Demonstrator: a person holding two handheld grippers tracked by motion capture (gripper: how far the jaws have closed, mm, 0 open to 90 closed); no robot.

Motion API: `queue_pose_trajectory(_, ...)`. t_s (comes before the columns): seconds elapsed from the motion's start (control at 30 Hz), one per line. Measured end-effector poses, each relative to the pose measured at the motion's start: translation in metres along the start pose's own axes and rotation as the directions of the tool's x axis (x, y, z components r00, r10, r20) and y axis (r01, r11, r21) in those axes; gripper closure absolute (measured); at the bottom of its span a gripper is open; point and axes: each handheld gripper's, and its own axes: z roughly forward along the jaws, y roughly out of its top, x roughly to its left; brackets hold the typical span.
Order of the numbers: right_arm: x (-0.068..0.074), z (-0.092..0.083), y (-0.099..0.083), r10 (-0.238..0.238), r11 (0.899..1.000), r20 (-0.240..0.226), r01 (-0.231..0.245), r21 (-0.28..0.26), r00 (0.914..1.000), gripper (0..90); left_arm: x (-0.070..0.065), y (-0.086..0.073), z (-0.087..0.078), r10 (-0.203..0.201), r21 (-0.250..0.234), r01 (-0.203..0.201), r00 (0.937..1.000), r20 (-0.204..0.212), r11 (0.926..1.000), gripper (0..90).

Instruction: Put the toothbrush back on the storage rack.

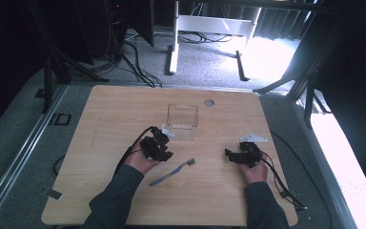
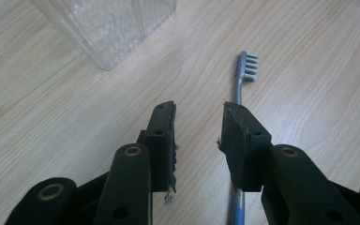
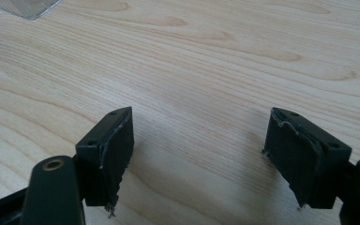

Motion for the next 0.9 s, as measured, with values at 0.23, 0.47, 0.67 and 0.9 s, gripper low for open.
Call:
queue_pose_trajectory(0.23,0.000,0.000,0.000,0.000,1.000,0.000,0.000,0.000,1.0000,23.7,-0.003,0.003,0.005,0.011,0.028,-0.011,0.9999,0.005,0.9995,62.5)
queue_pose_trajectory(0.47,0.000,0.000,0.000,0.000,1.000,0.000,0.000,0.001,1.0000,23.6,-0.006,0.005,0.009,0.019,0.049,-0.019,0.9997,0.013,0.9986,62.2)
queue_pose_trajectory(0.67,0.000,0.000,0.000,-0.001,1.000,0.000,0.001,0.000,1.0000,23.6,-0.009,0.008,0.010,0.027,0.063,-0.029,0.9994,0.023,0.9976,65.4)
queue_pose_trajectory(0.9,0.000,0.000,0.000,-0.001,1.000,0.000,0.001,0.000,1.0000,23.6,-0.011,0.011,0.012,0.023,0.072,-0.025,0.9992,0.032,0.9971,65.4)
